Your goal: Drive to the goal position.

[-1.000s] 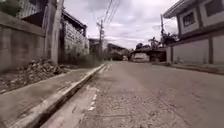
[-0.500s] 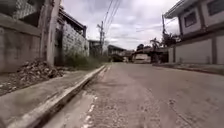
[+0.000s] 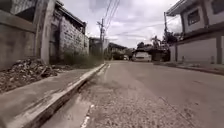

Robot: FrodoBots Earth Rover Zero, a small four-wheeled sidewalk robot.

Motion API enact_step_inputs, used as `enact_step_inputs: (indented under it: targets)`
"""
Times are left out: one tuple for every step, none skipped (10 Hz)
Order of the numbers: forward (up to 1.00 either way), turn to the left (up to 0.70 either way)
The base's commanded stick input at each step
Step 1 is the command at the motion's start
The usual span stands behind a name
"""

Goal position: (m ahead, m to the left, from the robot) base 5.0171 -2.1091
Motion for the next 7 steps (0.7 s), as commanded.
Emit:
enact_step_inputs:
  targets:
    - [0.7, 0.0]
    - [0.7, 0.0]
    - [0.7, 0.0]
    - [0.7, 0.0]
    - [0.7, 0.0]
    - [0.7, 0.0]
    - [0.7, 0.0]
